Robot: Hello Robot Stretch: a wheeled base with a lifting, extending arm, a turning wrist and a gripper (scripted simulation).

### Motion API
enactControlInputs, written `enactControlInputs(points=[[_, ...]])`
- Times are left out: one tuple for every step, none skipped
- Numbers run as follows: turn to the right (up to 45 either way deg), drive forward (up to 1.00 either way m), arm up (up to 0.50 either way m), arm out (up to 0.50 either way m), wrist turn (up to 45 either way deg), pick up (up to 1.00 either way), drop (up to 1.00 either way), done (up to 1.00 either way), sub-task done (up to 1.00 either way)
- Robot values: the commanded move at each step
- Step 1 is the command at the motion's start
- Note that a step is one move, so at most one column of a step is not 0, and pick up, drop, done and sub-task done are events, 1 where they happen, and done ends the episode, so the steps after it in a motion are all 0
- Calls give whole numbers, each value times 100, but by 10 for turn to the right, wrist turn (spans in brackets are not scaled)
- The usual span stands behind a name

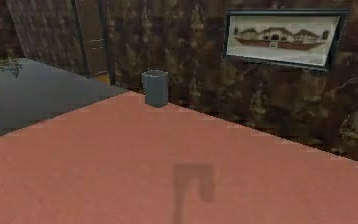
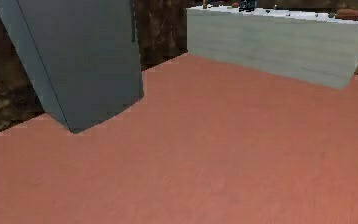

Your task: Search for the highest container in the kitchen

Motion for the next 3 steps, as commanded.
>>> enactControlInputs(points=[[0, 100, 0, 0, 0, 0, 0, 0, 0], [0, 100, 0, 0, 0, 0, 0, 0, 0], [0, 45, 0, 0, 0, 0, 0, 0, 0]])
